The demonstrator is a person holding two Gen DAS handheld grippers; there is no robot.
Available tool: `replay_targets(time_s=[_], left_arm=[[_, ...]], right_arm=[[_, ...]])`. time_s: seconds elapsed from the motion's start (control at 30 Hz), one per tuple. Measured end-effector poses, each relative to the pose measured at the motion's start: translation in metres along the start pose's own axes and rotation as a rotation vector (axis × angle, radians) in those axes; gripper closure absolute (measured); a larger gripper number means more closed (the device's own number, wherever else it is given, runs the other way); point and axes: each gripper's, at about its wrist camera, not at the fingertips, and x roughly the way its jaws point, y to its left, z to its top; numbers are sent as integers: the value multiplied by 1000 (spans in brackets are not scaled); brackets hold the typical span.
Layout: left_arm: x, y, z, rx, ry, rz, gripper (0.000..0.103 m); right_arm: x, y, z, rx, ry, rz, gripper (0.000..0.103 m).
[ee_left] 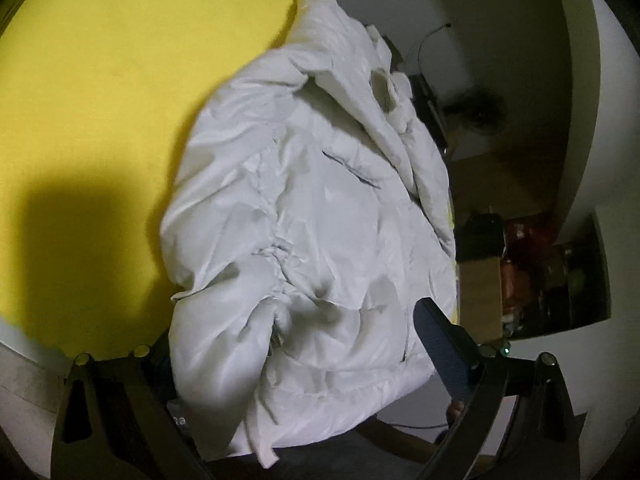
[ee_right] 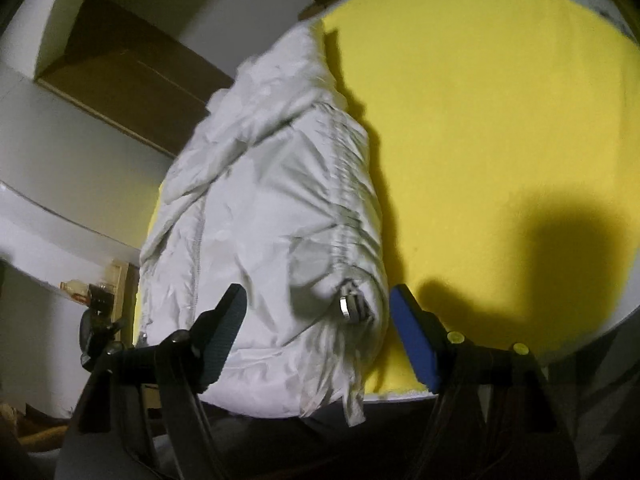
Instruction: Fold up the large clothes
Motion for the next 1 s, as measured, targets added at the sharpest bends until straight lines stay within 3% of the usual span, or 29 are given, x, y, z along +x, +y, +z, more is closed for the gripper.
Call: replay_targets(time_s=[0.17,0.33,0.53,0.6,0.67,0.73,0.8,0.87,0.93,1.0], left_arm=[[13,4,-5,-15,66,35,4],[9,11,-10,-40,73,-5,3],[5,15,-17,-38,100,-1,3],[5,15,-19,-27,100,-3,3],[6,13,-19,-14,102,1,3],[7,14,-17,-2,104,-6,3],[9,13,-14,-6,109,-7,5],[10,13,-12,-10,106,13,17],[10,15,-9,-3,102,79,63],[8,24,-8,-24,89,87,79]], right_arm=[[16,-5,0,40,49,94,28],[26,3,-2,6,76,91,28],[30,15,-2,-60,90,7,29],[33,16,-4,-70,97,14,36],[36,16,-4,-66,108,9,55],[39,15,-3,-70,115,10,67],[41,19,-4,-92,109,7,75],[40,24,-4,-110,99,0,82],[36,28,-4,-130,78,3,86],[30,31,-4,-137,60,17,88]])
